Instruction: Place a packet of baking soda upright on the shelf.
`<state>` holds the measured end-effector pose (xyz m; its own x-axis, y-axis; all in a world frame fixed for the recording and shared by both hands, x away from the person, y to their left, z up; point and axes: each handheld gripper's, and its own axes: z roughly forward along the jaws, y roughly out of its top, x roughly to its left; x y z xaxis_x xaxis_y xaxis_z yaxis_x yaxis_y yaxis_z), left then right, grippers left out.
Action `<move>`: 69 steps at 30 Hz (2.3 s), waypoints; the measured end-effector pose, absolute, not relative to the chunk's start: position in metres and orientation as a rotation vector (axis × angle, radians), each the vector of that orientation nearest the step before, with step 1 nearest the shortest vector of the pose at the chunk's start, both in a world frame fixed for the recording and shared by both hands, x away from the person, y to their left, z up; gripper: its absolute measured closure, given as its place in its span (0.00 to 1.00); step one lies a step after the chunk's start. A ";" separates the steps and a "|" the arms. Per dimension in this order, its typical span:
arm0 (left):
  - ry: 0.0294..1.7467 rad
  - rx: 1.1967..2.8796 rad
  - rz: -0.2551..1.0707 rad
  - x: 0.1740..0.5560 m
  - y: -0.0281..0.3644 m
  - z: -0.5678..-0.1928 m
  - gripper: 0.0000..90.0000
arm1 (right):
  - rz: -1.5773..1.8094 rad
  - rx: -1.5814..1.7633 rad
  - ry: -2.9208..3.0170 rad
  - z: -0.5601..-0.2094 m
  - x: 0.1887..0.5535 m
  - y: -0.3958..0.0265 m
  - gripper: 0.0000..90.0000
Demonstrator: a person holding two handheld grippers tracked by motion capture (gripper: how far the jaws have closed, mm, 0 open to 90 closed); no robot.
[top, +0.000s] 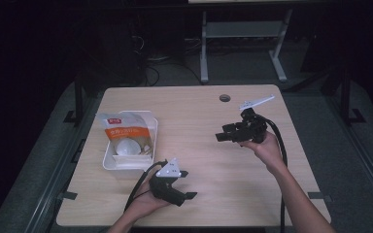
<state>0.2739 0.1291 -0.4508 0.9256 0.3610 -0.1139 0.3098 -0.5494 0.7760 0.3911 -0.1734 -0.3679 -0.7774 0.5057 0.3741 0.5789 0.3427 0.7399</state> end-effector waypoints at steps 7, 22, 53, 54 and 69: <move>0.481 2.187 0.075 0.274 0.130 -0.450 0.24 | -1.436 -1.027 -2.511 -0.370 0.387 -0.179 0.42; 0.496 2.180 0.079 0.275 0.131 -0.449 0.21 | -1.437 -1.055 -2.505 -0.374 0.379 -0.193 0.41; 0.509 2.176 0.085 0.276 0.131 -0.449 0.20 | -1.380 -1.131 -2.489 -0.400 0.353 -0.221 0.38; 0.508 2.176 0.085 0.276 0.131 -0.449 0.20 | -1.378 -1.137 -2.489 -0.400 0.352 -0.223 0.38; 0.513 2.177 0.084 0.276 0.131 -0.449 0.20 | -1.374 -1.167 -2.481 -0.411 0.338 -0.236 0.38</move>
